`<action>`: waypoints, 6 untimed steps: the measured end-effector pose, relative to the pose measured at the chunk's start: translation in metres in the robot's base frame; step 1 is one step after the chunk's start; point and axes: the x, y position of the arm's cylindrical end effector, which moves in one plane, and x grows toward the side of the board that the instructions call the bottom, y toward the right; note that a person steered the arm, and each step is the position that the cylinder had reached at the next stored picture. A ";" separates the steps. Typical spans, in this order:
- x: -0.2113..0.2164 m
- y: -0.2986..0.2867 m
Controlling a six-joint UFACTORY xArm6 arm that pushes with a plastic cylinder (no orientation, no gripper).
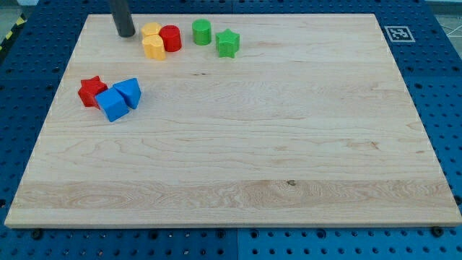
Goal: Move yellow hexagon towards green circle
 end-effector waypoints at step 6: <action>-0.002 0.021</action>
